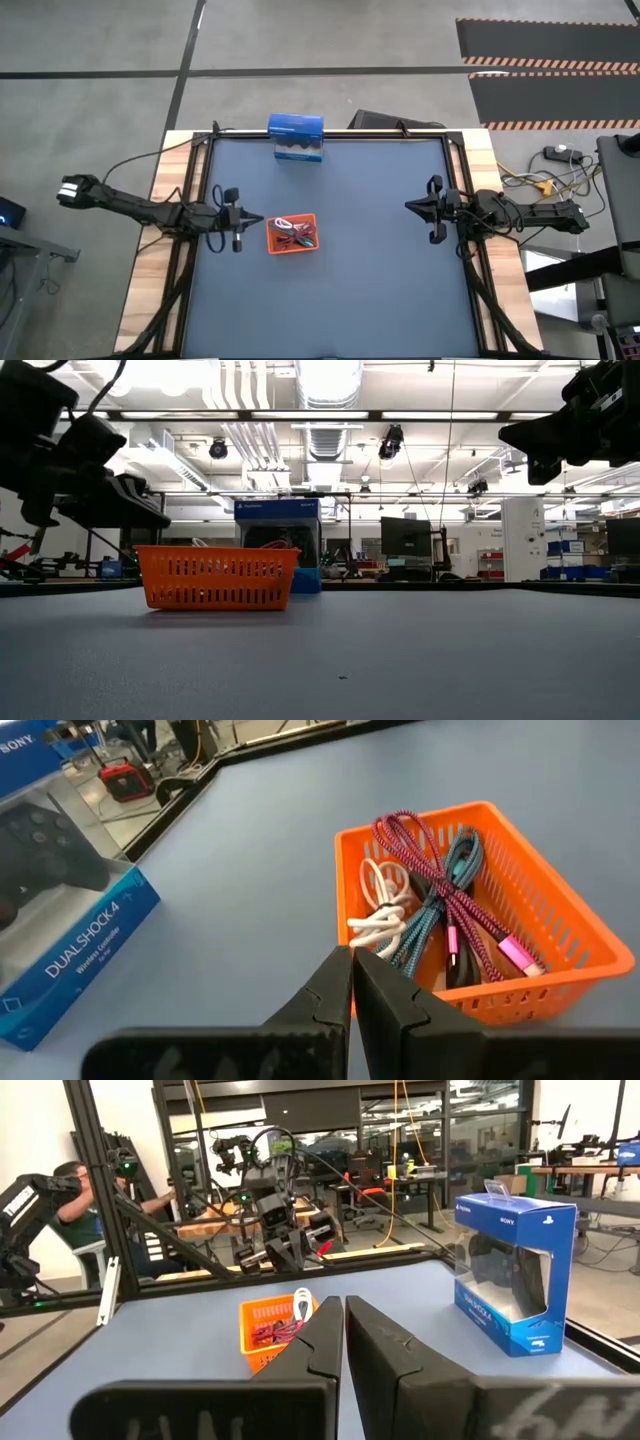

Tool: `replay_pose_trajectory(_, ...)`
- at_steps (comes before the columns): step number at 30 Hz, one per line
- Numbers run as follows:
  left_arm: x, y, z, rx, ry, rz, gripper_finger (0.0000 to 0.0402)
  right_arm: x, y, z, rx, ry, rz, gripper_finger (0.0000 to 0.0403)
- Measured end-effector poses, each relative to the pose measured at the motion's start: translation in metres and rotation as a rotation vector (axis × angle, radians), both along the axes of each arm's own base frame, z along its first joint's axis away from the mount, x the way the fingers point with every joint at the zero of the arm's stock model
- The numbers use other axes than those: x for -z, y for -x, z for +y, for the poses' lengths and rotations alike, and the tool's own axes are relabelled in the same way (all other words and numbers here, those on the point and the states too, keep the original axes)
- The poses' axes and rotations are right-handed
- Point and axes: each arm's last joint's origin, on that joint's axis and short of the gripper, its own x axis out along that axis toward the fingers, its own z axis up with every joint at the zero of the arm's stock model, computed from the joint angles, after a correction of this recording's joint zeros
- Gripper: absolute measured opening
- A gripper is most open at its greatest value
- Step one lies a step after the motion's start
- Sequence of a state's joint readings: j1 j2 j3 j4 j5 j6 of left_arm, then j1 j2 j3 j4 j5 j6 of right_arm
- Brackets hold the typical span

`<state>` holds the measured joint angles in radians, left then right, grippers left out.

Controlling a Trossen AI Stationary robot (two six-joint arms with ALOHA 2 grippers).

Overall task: Pick and place USB-C Cables
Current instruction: Return to Home Position

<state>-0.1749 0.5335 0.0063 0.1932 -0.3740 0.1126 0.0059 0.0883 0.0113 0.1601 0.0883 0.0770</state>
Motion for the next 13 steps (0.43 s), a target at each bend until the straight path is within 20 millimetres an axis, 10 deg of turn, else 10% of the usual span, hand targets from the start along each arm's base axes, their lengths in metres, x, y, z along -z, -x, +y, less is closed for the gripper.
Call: replay_pose_trajectory(13, 0.0062, -0.0017, -0.0003, 0.000, -0.010, 0.058, 0.0000, 0.0000, 0.0000, 0.0000, 0.000, 0.001, 0.000, 0.0009)
